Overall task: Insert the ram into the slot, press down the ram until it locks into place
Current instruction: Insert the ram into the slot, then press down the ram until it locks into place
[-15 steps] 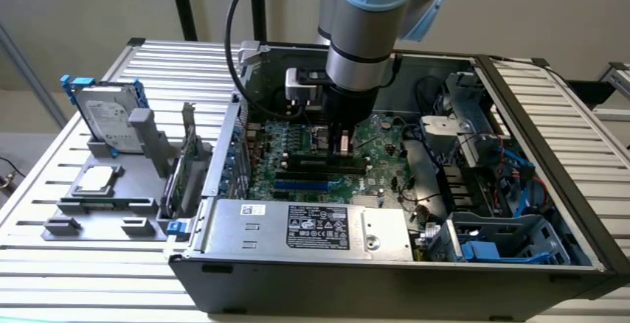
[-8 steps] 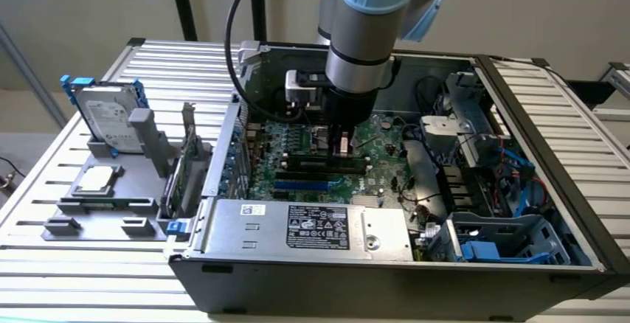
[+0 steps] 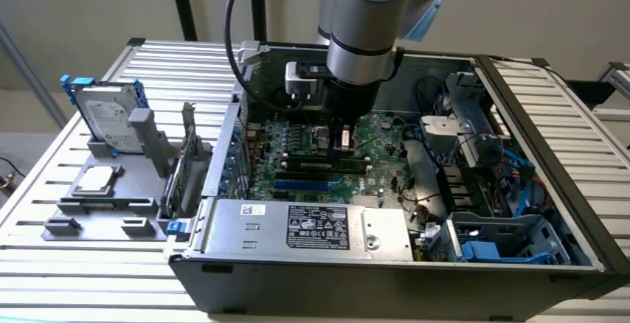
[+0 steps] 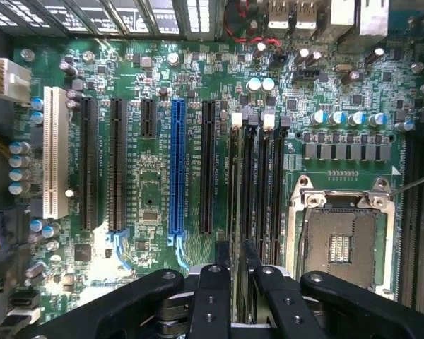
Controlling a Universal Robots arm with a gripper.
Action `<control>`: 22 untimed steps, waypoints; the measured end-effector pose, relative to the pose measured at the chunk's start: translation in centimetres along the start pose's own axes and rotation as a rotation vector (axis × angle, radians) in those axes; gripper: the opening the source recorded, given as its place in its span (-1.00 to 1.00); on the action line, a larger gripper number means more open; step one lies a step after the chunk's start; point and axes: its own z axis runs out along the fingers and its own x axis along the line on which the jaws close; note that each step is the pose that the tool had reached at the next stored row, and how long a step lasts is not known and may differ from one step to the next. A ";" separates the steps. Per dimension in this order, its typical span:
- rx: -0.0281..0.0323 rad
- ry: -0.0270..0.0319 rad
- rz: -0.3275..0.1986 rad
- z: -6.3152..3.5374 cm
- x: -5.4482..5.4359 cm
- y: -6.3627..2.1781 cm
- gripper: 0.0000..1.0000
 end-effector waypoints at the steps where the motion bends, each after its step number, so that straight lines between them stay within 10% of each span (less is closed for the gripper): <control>1: 0.0001 -0.0001 0.000 -0.45 0.0 0.03 -0.58; 22: 0.0001 -0.0003 0.000 -1.62 0.1 0.41 -0.80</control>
